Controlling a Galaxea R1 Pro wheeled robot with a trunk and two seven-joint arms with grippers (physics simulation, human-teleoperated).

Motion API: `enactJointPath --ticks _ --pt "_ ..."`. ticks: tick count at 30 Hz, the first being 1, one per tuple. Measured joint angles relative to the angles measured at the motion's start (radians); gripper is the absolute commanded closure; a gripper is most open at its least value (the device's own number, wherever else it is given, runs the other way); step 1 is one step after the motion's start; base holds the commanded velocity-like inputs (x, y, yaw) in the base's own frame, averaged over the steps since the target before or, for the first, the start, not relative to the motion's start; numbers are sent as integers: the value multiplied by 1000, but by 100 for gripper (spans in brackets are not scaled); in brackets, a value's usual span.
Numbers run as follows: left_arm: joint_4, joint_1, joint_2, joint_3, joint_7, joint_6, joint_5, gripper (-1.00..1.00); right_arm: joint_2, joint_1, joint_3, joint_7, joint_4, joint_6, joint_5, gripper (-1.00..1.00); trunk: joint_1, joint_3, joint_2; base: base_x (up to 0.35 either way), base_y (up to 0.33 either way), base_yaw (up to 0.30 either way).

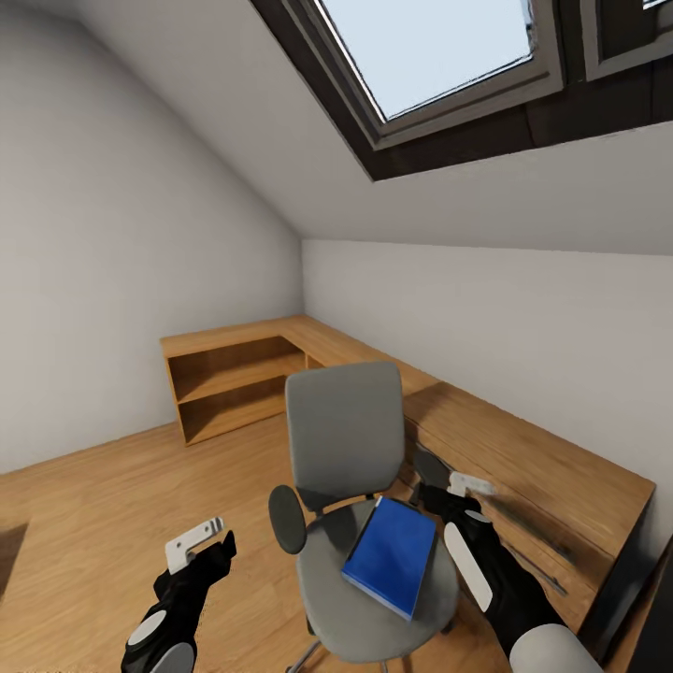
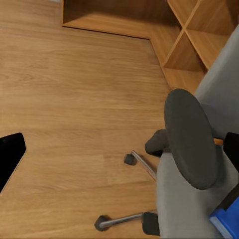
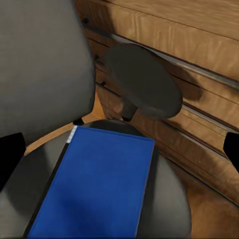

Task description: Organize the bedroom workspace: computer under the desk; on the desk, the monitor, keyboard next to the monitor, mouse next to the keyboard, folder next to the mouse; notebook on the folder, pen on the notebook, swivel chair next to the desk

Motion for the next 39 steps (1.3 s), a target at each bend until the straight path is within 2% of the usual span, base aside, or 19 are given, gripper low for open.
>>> enactJointPath --ticks 15,24,31,34,39 --pt "0 0 -1 -3 0 0 1 -100 -1 0 3 1 19 0 2 -100 0 0 0 8 44 0" --pt "0 0 -1 -4 1 0 1 -100 -1 0 2 4 28 -7 4 -100 -1 0 0 247 74 0" --pt "0 0 -1 -4 -3 1 4 -100 -5 0 7 10 119 -110 42 -100 0 0 0 160 26 0" --pt "0 0 -2 -6 -4 1 4 -100 -4 0 8 10 149 -137 48 -100 0 0 0 34 5 0" --pt "-7 0 -3 -4 -4 -3 3 -100 -3 -2 7 24 257 -173 54 -100 0 0 0 9 1 0"
